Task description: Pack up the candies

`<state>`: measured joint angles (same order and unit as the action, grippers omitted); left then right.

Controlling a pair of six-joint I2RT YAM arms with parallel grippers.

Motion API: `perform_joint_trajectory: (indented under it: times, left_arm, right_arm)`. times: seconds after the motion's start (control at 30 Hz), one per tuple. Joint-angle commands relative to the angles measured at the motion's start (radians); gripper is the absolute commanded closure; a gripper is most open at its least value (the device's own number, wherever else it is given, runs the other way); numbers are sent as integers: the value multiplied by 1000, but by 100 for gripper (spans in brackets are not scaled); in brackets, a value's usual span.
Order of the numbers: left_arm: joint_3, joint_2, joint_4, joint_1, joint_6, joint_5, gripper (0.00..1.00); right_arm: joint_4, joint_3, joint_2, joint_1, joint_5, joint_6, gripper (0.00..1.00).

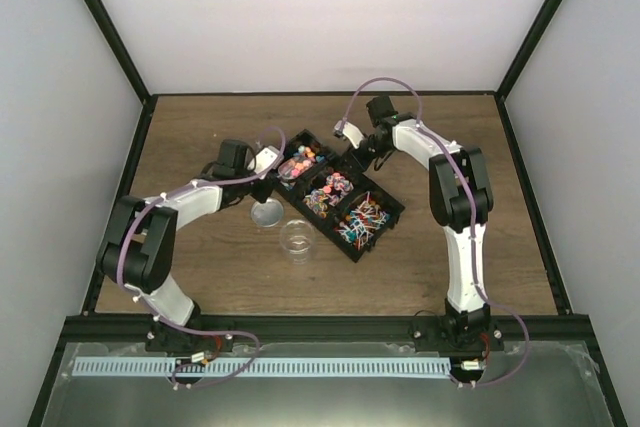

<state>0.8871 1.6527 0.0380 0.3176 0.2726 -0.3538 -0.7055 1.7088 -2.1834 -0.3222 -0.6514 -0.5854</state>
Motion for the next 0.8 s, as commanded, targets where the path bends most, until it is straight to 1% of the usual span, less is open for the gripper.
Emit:
perform_joint_trajectory:
  times: [0.0,0.23,0.4,0.53,0.77]
  left_arm:
    - [-3,-18,-59,-19,-5,-47,96]
    - [-42,-66,-84,-38,9,-64,96]
    - [-66,-119,-98,-40,-2,-74,96]
    - [-64,-159,-81,-44,-17,-75,96]
    - [-23,-267,49,-68,50,-134,96]
  right_arm:
    - [-15,37,-17,27,40,-47,69]
    - [-38,43,-9,42,39,-88,66]
    - [-41,45,0,43,36,-100,59]
    - [-42,53,11,44,38,-102,48]
    - [-63,91,33,51,29,-95,17]
